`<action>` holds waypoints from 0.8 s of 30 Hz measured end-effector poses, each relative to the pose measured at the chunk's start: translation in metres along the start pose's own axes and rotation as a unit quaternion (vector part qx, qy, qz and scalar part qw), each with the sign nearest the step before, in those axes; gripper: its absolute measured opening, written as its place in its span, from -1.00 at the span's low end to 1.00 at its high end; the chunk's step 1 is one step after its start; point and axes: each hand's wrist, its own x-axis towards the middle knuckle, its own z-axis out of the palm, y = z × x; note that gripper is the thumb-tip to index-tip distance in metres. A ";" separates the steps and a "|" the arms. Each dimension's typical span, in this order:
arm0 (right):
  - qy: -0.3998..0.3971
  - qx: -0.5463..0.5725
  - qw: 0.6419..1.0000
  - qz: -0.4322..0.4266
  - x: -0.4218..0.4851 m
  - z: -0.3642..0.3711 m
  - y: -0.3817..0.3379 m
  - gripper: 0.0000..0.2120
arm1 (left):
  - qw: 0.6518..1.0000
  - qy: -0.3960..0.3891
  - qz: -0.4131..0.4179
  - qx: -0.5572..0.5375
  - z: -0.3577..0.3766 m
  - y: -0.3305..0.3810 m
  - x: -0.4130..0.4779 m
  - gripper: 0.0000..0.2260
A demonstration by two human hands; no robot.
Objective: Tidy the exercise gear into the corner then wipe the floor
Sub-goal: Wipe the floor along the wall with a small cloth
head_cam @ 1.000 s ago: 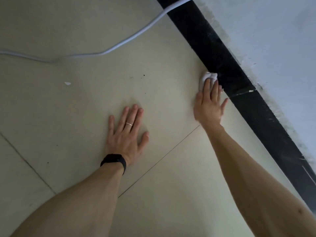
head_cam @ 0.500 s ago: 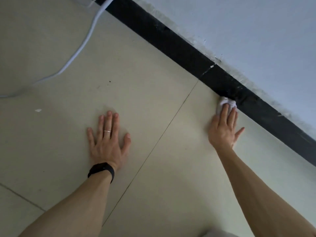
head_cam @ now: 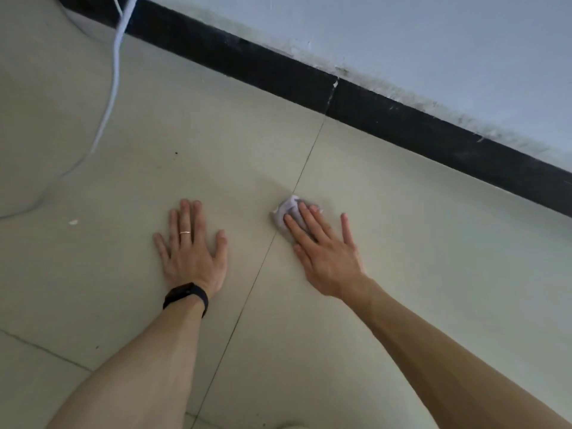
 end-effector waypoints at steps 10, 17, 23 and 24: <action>-0.022 0.113 0.933 0.342 -0.092 -0.009 0.094 -0.46 | 0.992 -0.065 -0.008 0.110 -0.022 0.010 0.002 -0.40; -0.071 0.102 0.958 0.258 -0.177 0.000 0.094 -0.47 | 0.977 -0.099 0.131 0.137 -0.007 0.082 -0.093 -0.39; -0.055 0.105 0.961 0.251 -0.275 0.031 0.095 -0.47 | 0.956 -0.176 0.203 0.119 0.038 0.164 -0.202 -0.20; -0.044 0.106 0.959 0.258 -0.296 0.039 0.093 -0.47 | 0.957 -0.183 0.192 0.116 0.044 0.172 -0.217 -0.13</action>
